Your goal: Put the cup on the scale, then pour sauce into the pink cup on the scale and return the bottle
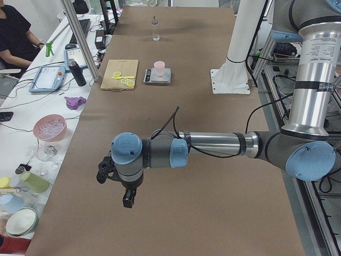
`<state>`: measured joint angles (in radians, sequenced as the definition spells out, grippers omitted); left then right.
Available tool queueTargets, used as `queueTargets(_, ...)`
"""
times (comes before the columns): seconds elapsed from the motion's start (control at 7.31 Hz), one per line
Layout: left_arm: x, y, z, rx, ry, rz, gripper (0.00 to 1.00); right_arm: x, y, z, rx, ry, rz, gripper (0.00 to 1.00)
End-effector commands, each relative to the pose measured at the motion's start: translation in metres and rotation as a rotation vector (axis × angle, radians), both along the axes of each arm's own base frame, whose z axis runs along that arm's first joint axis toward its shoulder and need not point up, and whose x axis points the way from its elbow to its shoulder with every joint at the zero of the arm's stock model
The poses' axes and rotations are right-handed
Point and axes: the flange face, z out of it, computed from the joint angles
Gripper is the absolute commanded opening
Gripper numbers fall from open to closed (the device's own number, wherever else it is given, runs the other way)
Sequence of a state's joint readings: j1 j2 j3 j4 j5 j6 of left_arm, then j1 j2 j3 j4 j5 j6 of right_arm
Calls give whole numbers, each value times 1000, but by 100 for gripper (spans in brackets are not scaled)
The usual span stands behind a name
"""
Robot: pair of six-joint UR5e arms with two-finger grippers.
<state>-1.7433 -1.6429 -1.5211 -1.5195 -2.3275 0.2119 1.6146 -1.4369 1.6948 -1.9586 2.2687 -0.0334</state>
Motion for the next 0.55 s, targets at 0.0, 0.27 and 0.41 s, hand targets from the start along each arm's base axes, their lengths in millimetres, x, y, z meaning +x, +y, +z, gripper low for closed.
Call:
queueTargets(0.0, 1, 6, 4, -30, 6, -27, 99, -3, 30, 24, -4, -14, 3, 100)
queueTargets(0.27, 0, 7, 6, -29, -2, -22, 99, -5, 35, 67, -38, -39, 6, 100)
queueTargets(0.41, 0, 9, 7, -31, -4, -22, 99, -6, 38, 81, -10, -56, 11, 100)
